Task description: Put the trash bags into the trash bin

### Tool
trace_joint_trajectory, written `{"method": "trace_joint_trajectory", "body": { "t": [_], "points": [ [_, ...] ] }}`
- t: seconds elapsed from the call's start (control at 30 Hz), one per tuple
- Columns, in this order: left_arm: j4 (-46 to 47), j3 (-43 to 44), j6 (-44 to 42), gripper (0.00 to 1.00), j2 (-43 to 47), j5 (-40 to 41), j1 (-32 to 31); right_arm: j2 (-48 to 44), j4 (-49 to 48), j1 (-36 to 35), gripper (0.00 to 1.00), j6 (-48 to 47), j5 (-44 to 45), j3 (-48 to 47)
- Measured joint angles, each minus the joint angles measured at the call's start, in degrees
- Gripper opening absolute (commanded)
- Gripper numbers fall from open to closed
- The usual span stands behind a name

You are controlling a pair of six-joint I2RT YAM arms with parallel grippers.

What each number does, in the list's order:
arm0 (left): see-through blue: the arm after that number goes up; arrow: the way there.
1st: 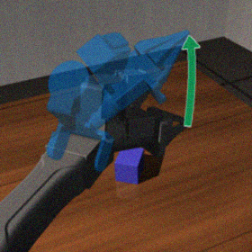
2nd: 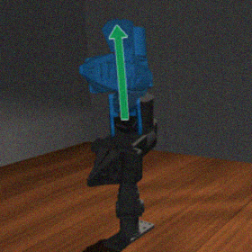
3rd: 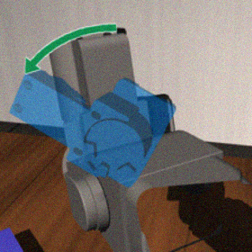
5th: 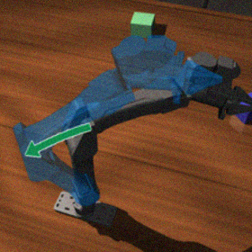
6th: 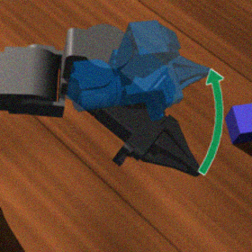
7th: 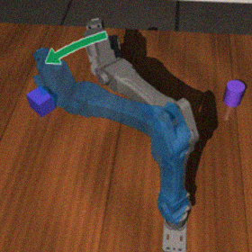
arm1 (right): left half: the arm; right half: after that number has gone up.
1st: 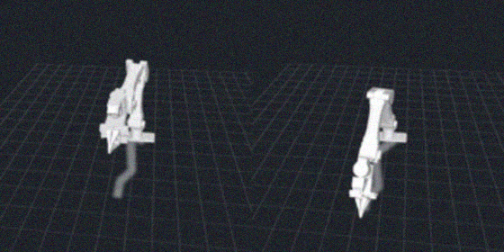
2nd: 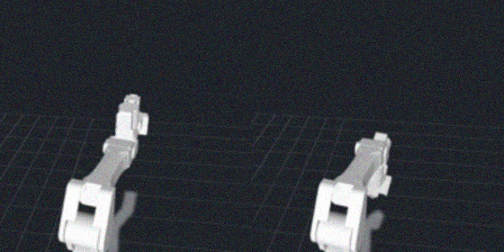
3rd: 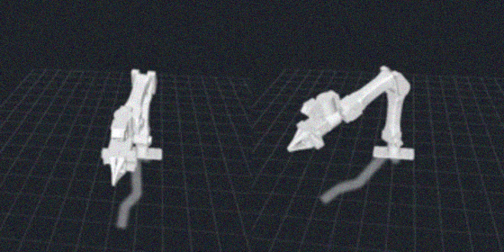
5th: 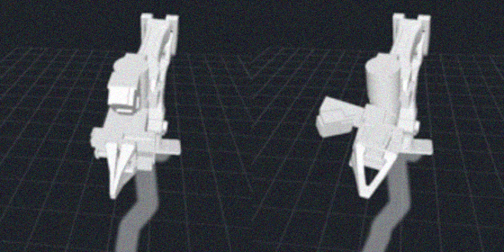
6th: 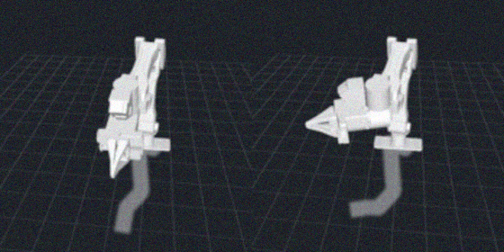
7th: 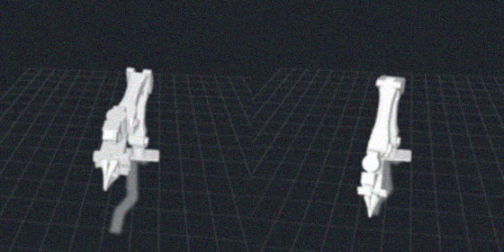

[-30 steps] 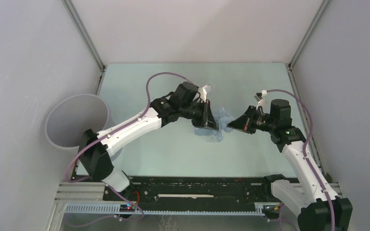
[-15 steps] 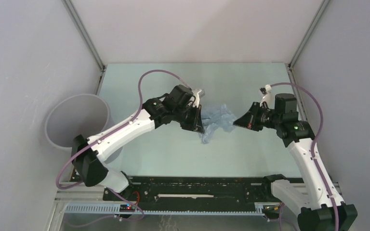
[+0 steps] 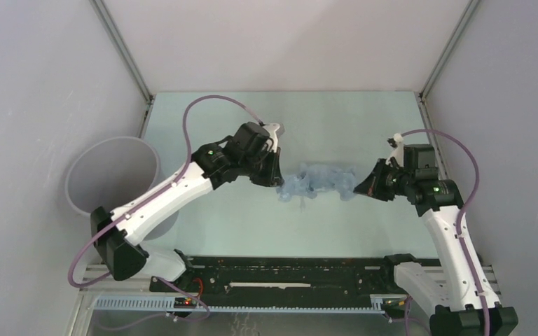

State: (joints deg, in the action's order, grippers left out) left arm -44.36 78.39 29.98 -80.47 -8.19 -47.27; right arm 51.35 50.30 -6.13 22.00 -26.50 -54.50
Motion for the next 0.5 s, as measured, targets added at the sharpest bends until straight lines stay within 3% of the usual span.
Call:
{"method": "trace_joint_trajectory", "body": {
  "t": [0.23, 0.5],
  "points": [
    [-0.17, -3.87, 2.32, 0.0, 8.17, 5.25, 6.25, 2.8, 7.17, 5.49, 0.04, -0.35, 5.53, -3.96],
    [3.74, -13.51, 7.15, 0.0, 16.0, 2.58, 13.18, 7.96, 10.64, 5.57, 0.04, -2.89, 12.07, -6.12]
  ]
}}
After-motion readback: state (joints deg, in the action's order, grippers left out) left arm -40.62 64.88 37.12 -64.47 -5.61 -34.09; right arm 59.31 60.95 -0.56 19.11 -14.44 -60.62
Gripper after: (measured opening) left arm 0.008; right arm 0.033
